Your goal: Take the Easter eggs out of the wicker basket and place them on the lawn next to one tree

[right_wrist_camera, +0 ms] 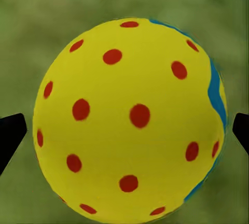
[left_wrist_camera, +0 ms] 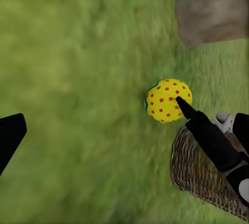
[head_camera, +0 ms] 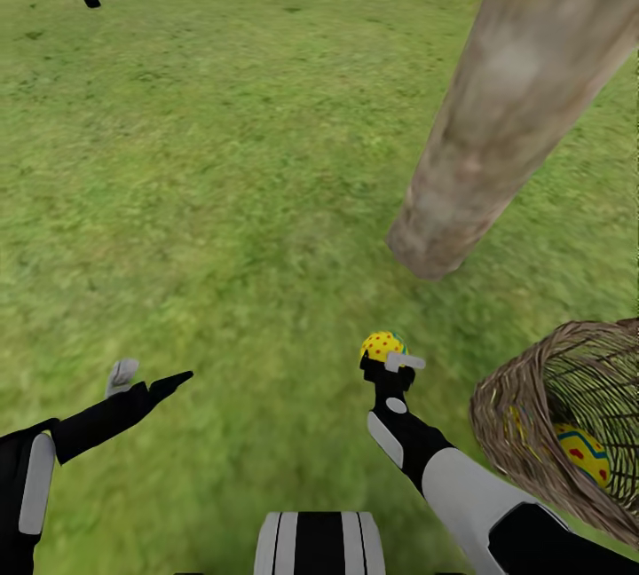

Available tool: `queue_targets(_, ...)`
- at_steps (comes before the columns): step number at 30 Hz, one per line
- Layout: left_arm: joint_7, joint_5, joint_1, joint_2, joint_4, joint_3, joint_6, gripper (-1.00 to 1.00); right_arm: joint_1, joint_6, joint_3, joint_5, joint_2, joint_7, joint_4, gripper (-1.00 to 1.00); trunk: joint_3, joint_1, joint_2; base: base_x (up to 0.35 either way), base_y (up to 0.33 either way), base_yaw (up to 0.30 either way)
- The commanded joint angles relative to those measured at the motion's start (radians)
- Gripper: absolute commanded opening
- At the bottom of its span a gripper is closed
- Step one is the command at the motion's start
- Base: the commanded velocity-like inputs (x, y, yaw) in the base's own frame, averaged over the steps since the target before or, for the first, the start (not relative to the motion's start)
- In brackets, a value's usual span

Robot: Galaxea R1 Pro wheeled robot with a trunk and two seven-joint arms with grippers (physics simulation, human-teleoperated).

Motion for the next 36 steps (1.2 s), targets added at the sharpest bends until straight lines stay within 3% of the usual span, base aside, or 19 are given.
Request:
queue_targets(1, -0.005, -0.003, -0.001, 0.0, 0.0, 0.001, 0.003, 1.0, -0.001, -0.006, 0.008, -0.011, -0.001, -0.005, 0.001, 1.0, 0.003, -0.001, 0.0, 0.0, 0.0, 0.0)
queue_targets(15, -0.002, -0.006, -0.001, 0.0, 0.012, 0.001, 0.002, 1.0, -0.001, -0.005, 0.01, -0.012, -0.001, -0.012, -0.02, 1.0, 0.058, -0.007, 0.003, 0.0, 0.0, 0.0)
queue_targets(19, 0.003, -0.007, -0.001, 0.0, 0.035, 0.018, 0.001, 1.0, 0.026, 0.007, 0.01, -0.013, -0.001, -0.019, -0.085, 1.0, 0.073, -0.009, 0.004, 0.0, 0.0, 0.0)
queue_targets(21, 0.007, -0.008, -0.001, 0.009, 0.082, 0.025, 0.001, 1.0, 0.057, 0.096, 0.009, -0.013, -0.004, -0.045, -0.176, 1.0, 0.081, -0.01, 0.005, 0.0, 0.0, 0.0)
queue_targets(24, 0.007, -0.008, -0.001, 0.022, 0.1, 0.026, 0.001, 1.0, 0.099, 0.236, 0.008, -0.013, -0.035, -0.054, -0.311, 1.0, 0.092, -0.011, 0.005, -0.213, 0.0, 0.0)
queue_targets(27, 0.02, -0.011, -0.001, 0.023, 0.102, 0.018, -0.002, 1.0, 0.189, 0.447, 0.008, -0.014, -0.056, -0.055, -0.546, 1.0, 0.104, -0.012, 0.006, -0.323, 0.0, 0.0)
queue_targets(28, 0.151, -0.016, -0.001, 0.017, 0.102, 0.012, -0.006, 1.0, 0.228, 0.664, 0.008, -0.013, -0.057, -0.057, -0.687, 1.0, 0.108, -0.013, 0.006, -0.341, 0.0, 0.0)
queue_targets(29, 0.233, -0.016, -0.001, 0.014, 0.102, 0.009, -0.007, 1.0, 0.239, 0.741, 0.008, -0.013, -0.057, -0.069, -0.736, 1.0, 0.112, -0.013, 0.007, -0.342, 0.0, 0.0)
queue_targets(32, 0.405, -0.016, -0.001, 0.0, 0.101, -0.034, -0.01, 1.0, 0.324, 0.785, 0.007, -0.012, -0.059, -0.134, -0.914, 1.0, 0.123, -0.015, 0.007, -0.221, 0.0, 0.0)
queue_targets(33, 0.517, -0.017, -0.001, -0.021, 0.102, -0.08, -0.024, 1.0, 0.366, 0.789, 0.007, -0.011, -0.058, -0.145, -0.995, 1.0, 0.127, -0.015, 0.008, -0.02, 0.0, 0.0)
queue_targets(36, 0.603, -0.017, -0.001, -0.051, 0.102, -0.095, -0.043, 1.0, 0.374, 0.79, 0.008, -0.011, -0.058, -0.147, -1.011, 1.0, 0.139, -0.016, 0.008, -0.005, 0.0, 0.0)
